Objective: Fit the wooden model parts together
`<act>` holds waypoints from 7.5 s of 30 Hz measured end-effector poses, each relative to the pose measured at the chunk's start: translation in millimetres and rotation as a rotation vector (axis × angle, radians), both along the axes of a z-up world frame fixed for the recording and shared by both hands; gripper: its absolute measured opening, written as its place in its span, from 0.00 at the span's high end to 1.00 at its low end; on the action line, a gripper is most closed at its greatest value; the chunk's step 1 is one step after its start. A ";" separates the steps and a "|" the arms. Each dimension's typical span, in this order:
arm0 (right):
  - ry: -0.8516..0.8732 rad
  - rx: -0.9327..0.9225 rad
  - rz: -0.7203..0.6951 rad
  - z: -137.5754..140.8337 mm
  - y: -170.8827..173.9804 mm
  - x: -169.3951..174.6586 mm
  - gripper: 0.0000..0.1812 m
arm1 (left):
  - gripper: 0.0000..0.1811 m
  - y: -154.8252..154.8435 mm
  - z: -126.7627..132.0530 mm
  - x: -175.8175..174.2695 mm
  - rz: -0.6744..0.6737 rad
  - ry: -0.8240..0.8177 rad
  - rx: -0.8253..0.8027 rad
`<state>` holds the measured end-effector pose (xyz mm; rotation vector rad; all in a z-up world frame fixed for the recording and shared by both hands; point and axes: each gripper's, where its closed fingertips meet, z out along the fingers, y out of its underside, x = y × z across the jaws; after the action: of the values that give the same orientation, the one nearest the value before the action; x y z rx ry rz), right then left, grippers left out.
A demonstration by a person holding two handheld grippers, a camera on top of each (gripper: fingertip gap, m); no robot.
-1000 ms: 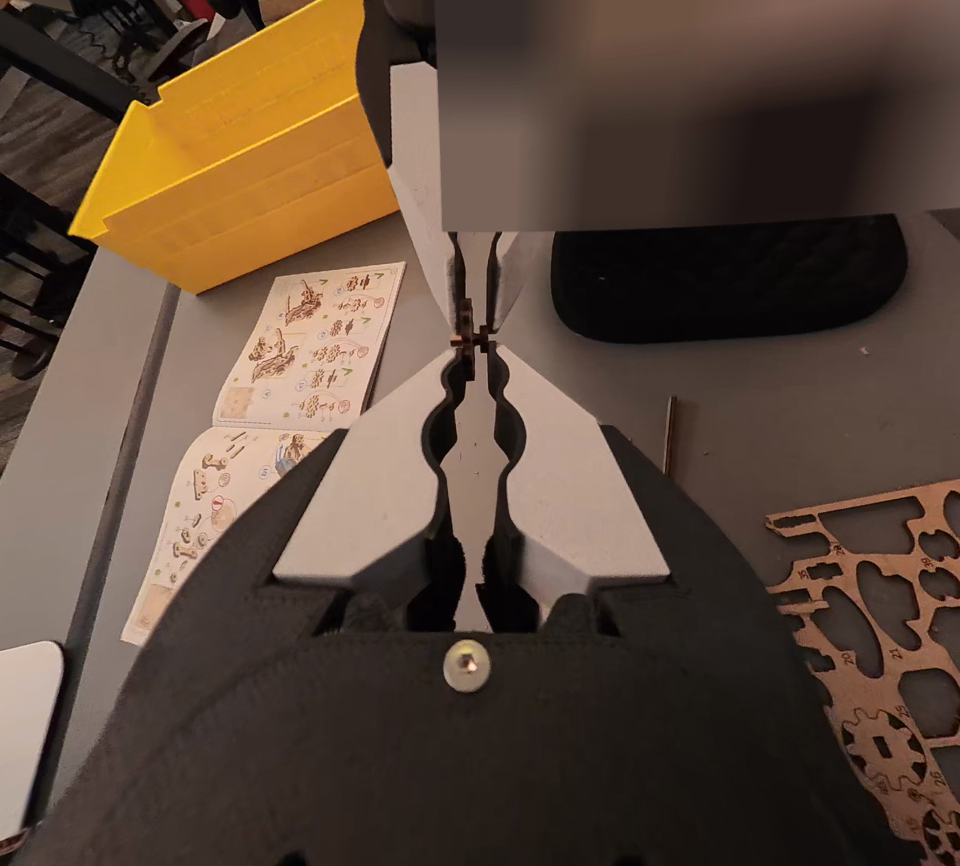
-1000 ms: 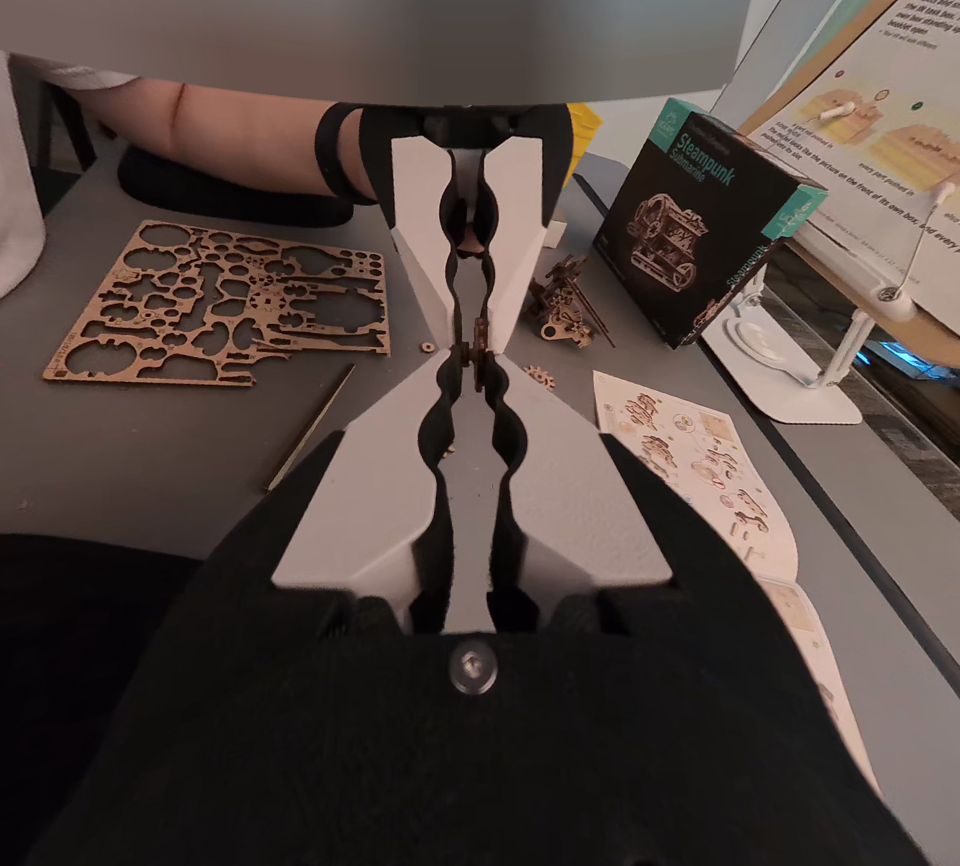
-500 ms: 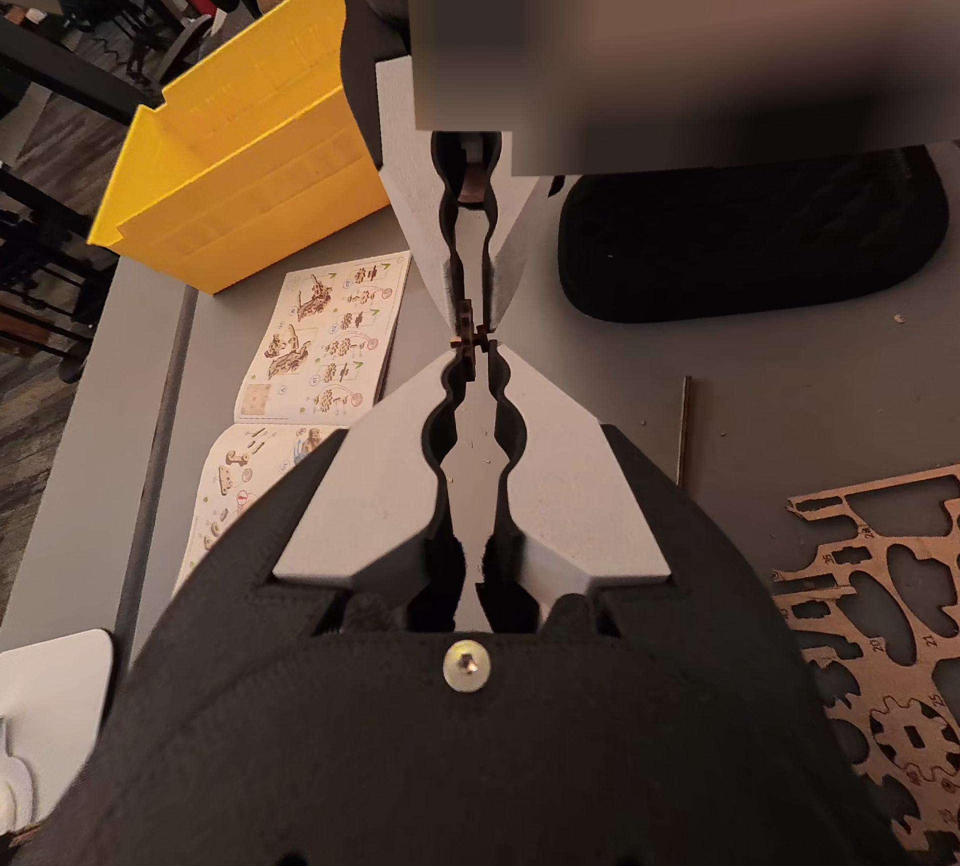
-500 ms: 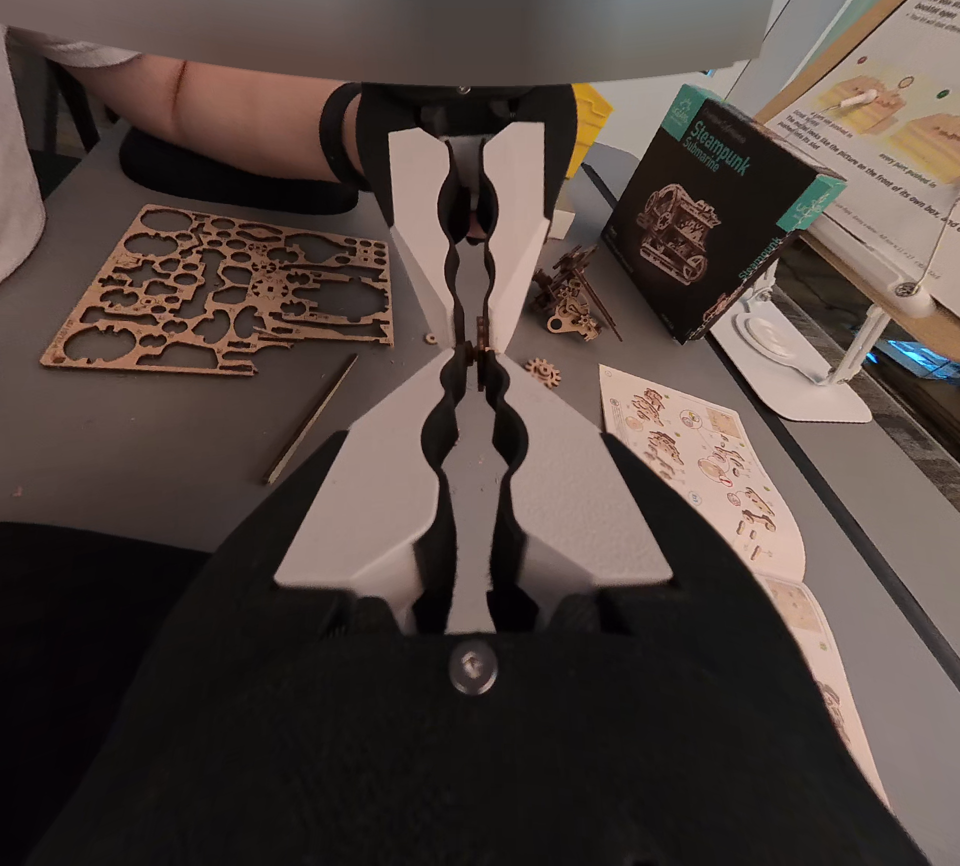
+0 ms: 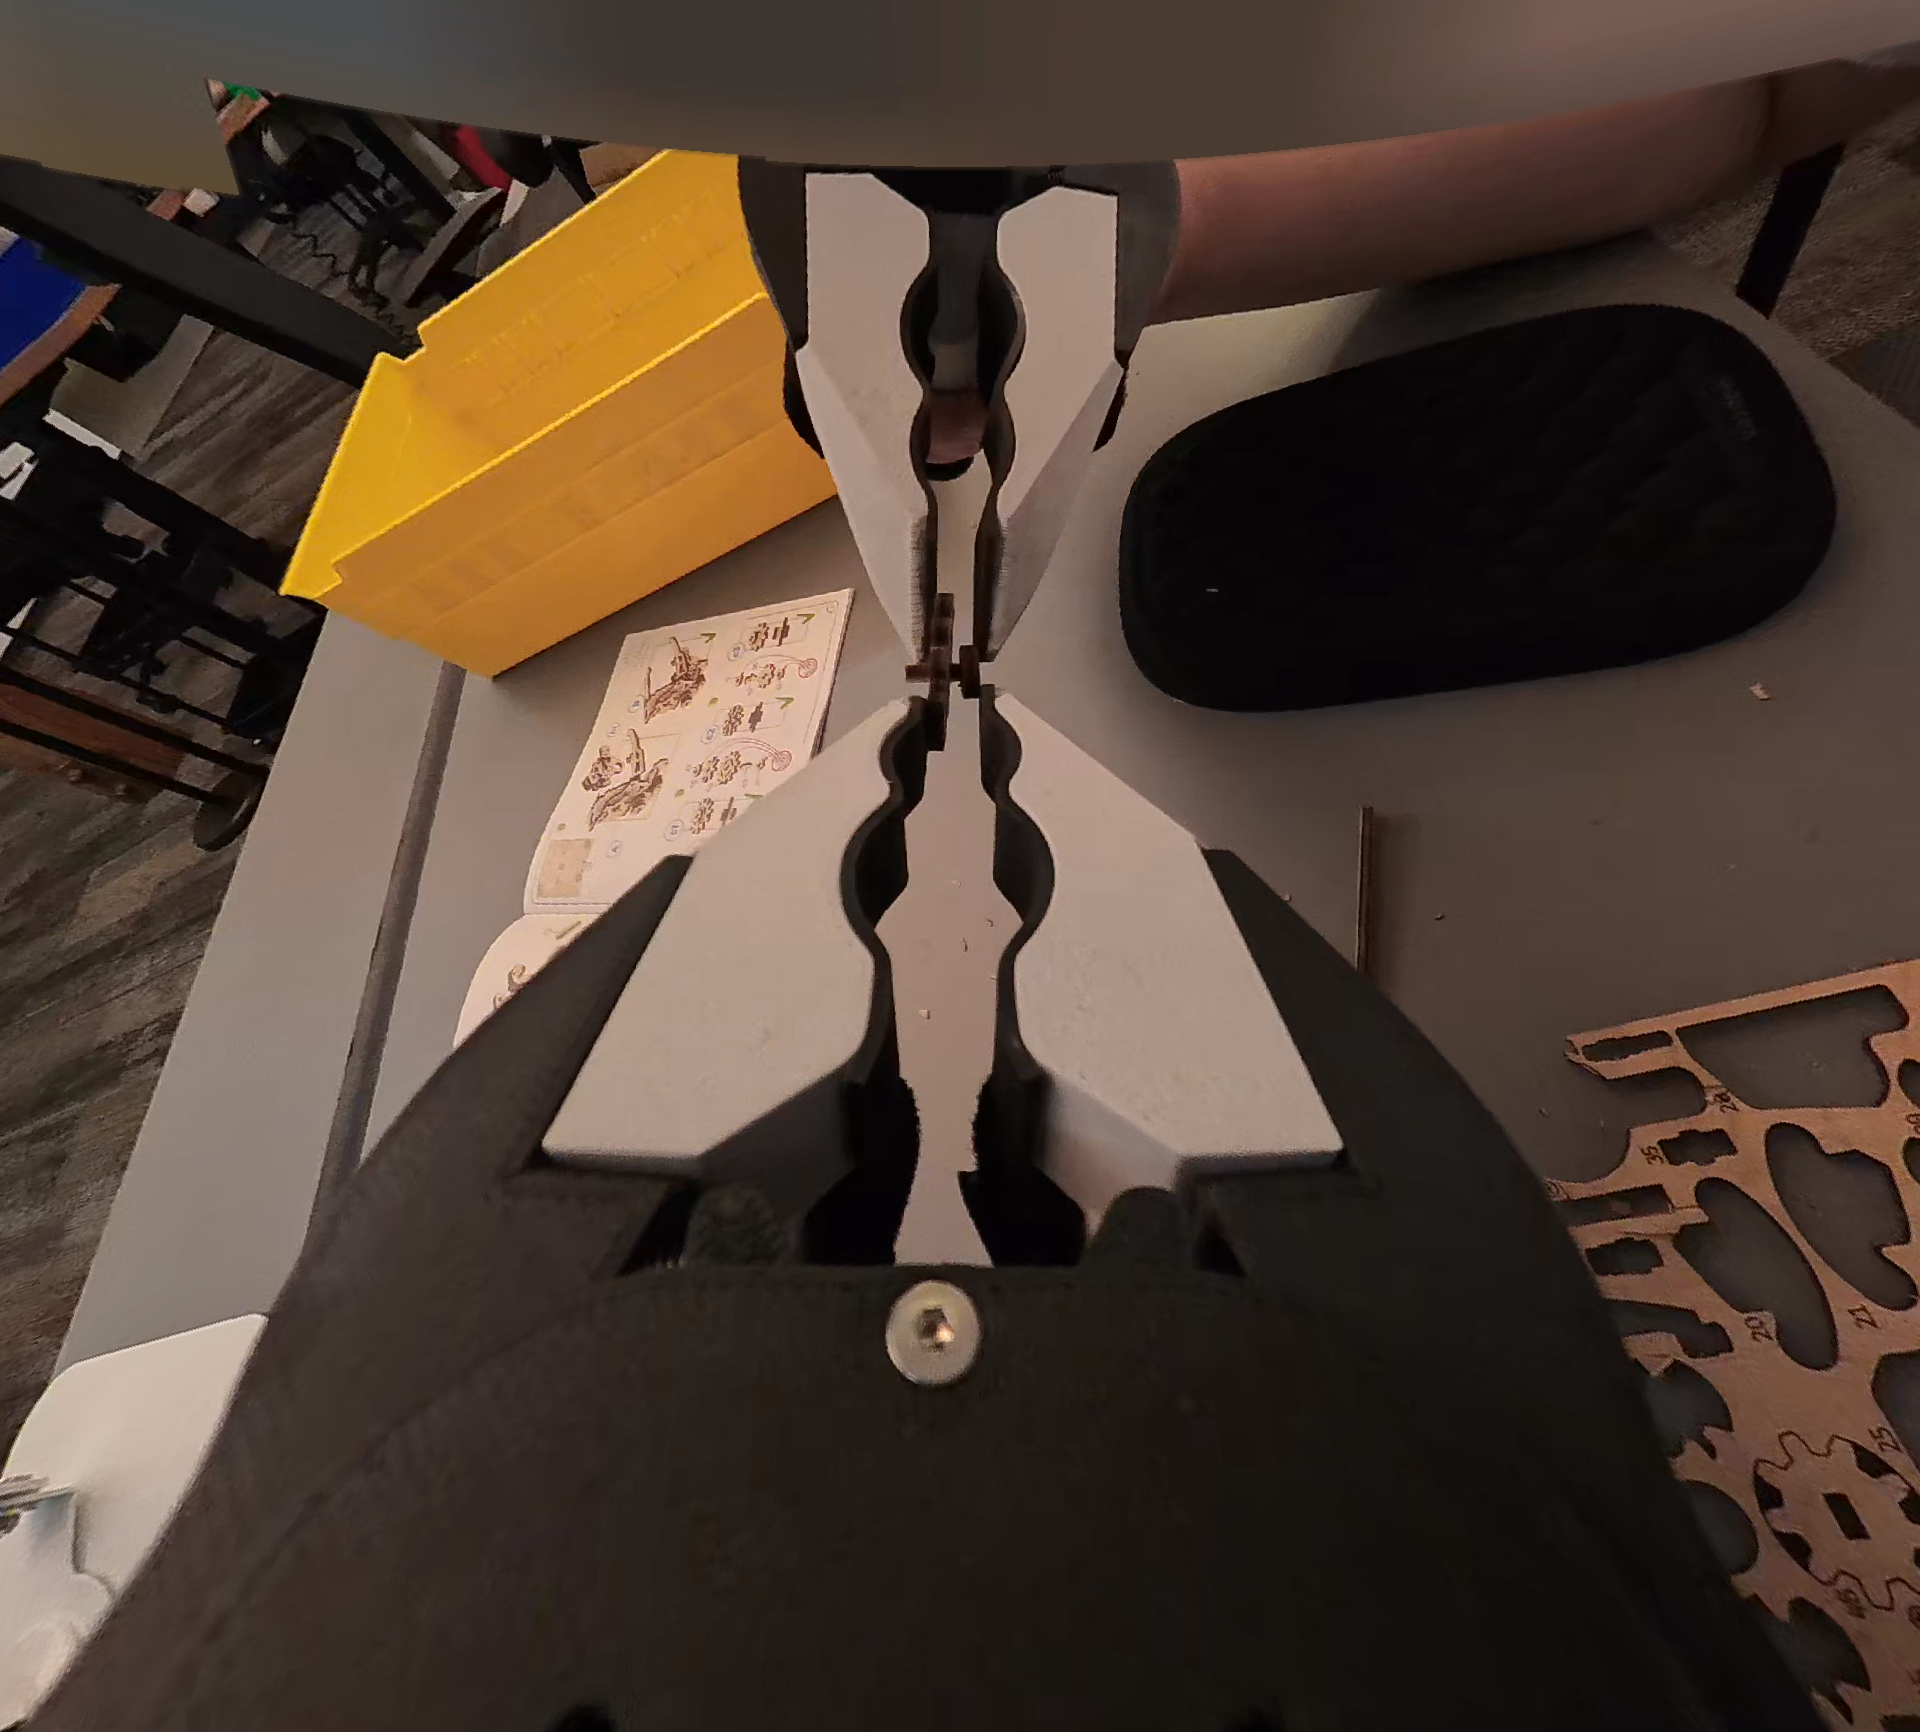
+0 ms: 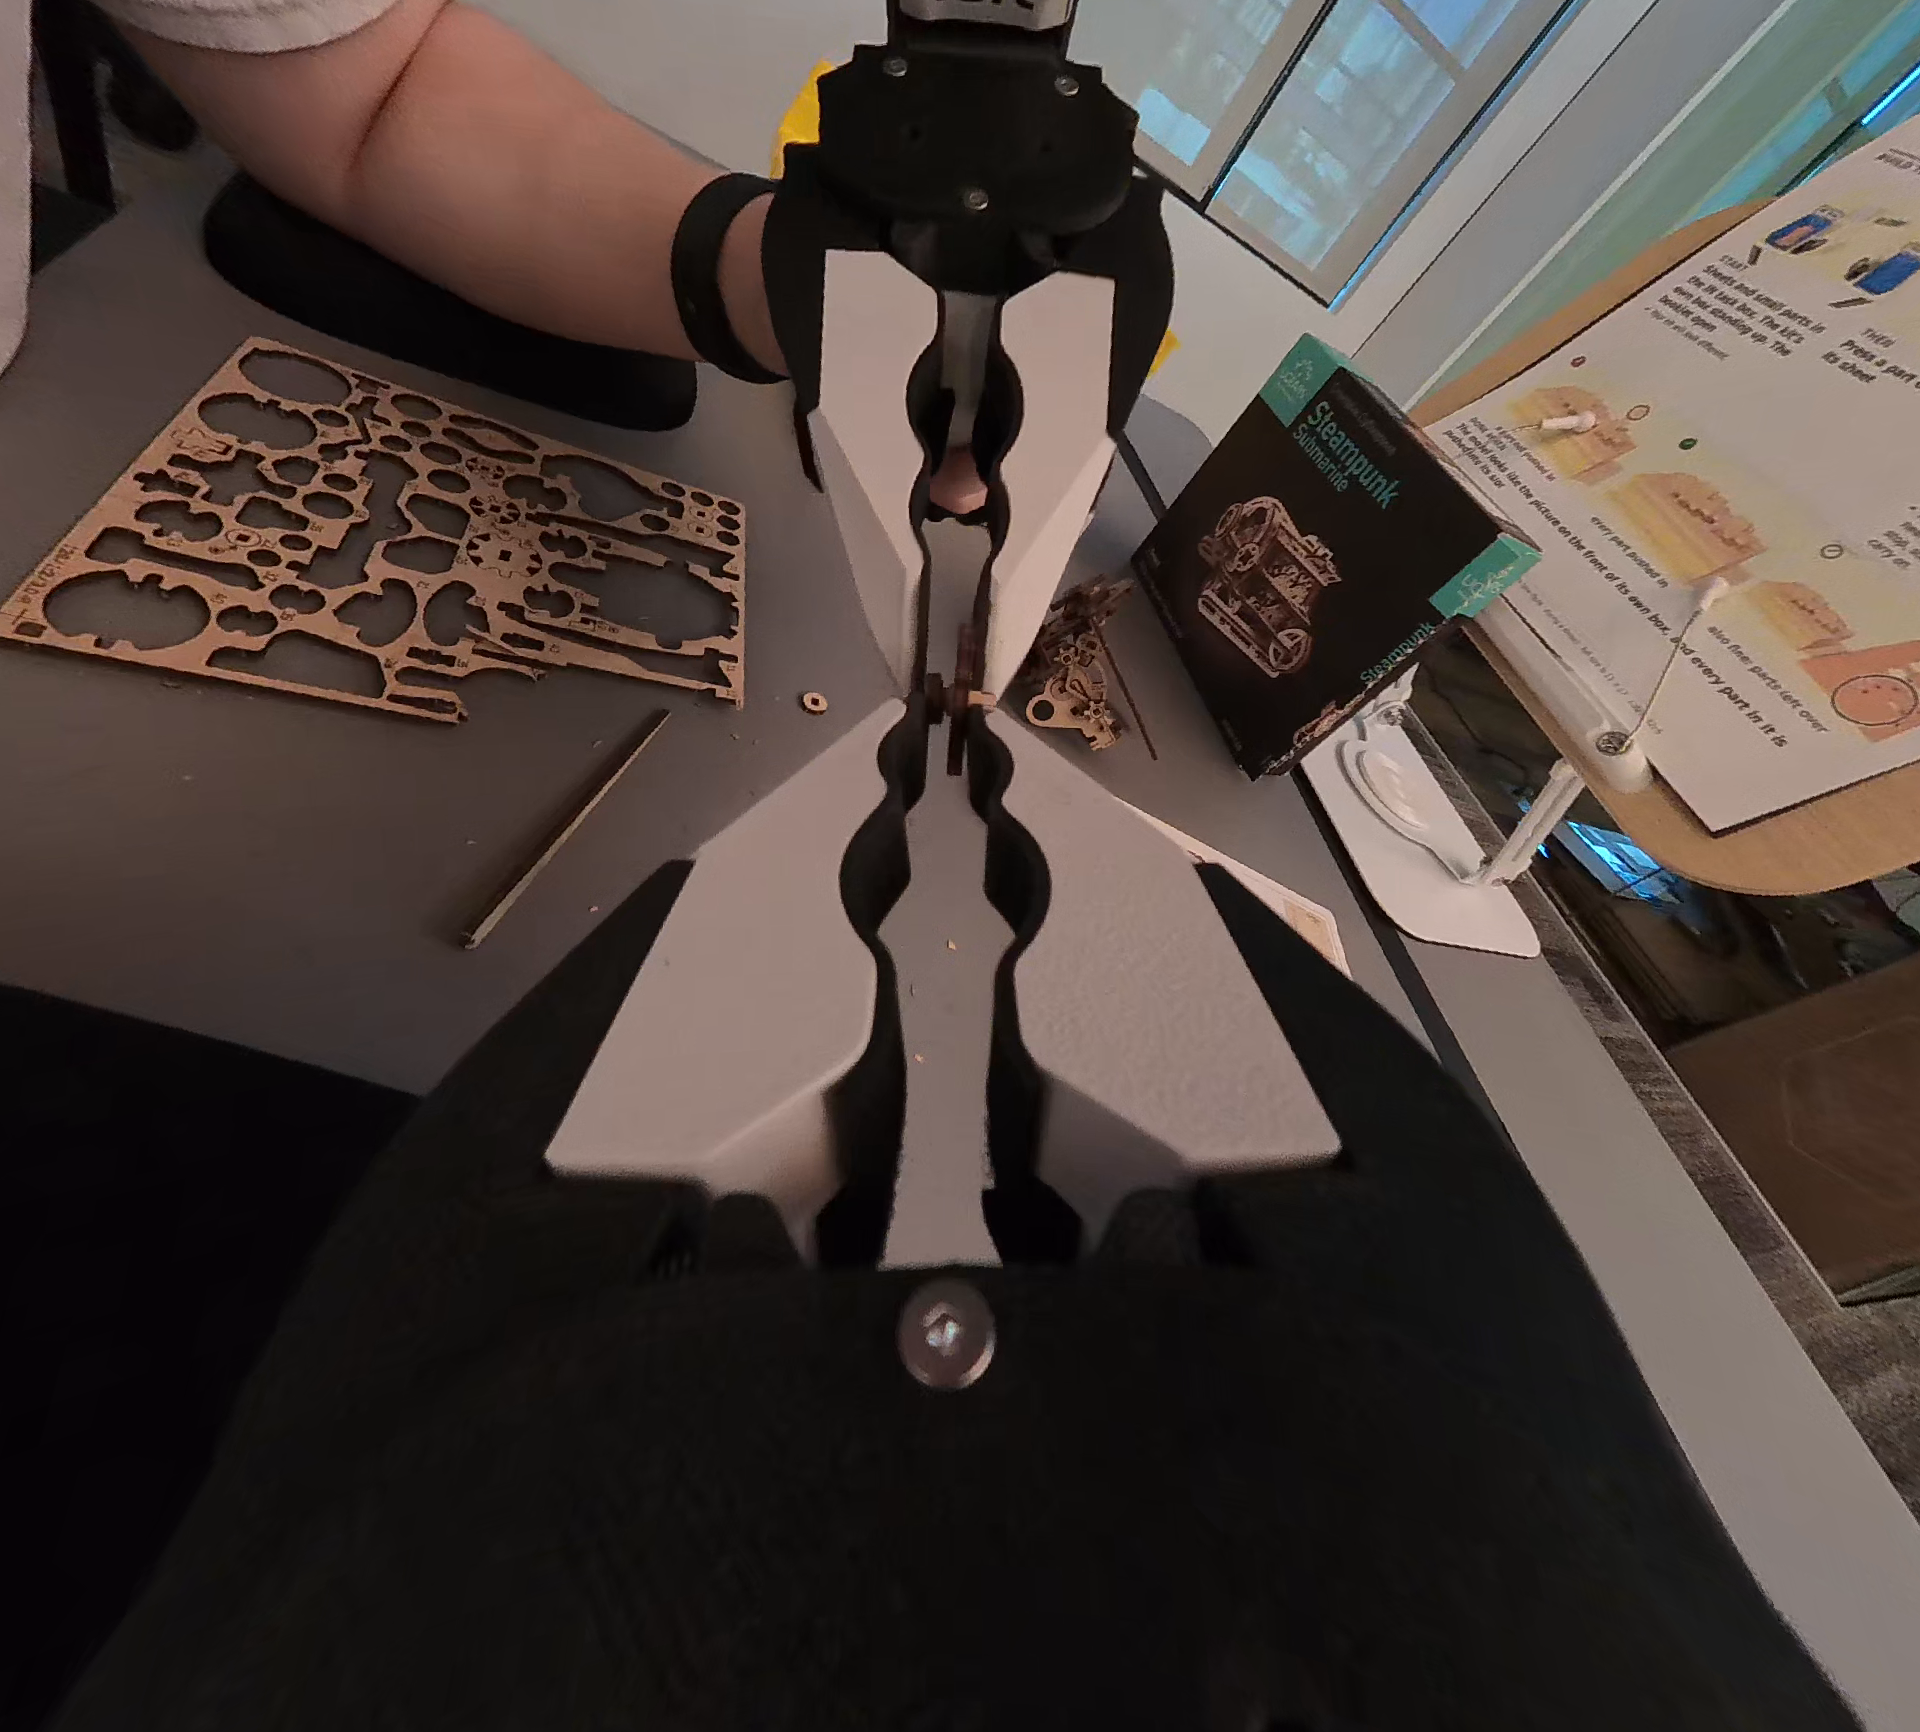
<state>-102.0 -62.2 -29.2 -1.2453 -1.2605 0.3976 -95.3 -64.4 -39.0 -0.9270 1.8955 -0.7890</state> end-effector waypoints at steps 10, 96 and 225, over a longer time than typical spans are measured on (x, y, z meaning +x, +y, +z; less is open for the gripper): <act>0.001 -0.068 -0.039 -6.3 7.0 -2.8 0.96 | 0.96 6.3 -10.4 1.2 0.040 0.057 0.033; -0.108 0.024 -0.147 -4.1 12.2 4.6 1.00 | 0.96 5.3 7.5 0.5 0.010 -0.105 0.054; 0.387 -0.342 -0.039 20.9 23.7 12.2 0.86 | 0.97 21.1 20.7 1.7 0.047 0.080 -1.117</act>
<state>-89.8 -38.5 -8.2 -1.3942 -0.8575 0.8096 -93.7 -43.4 -18.3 -1.6453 1.3939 -1.8621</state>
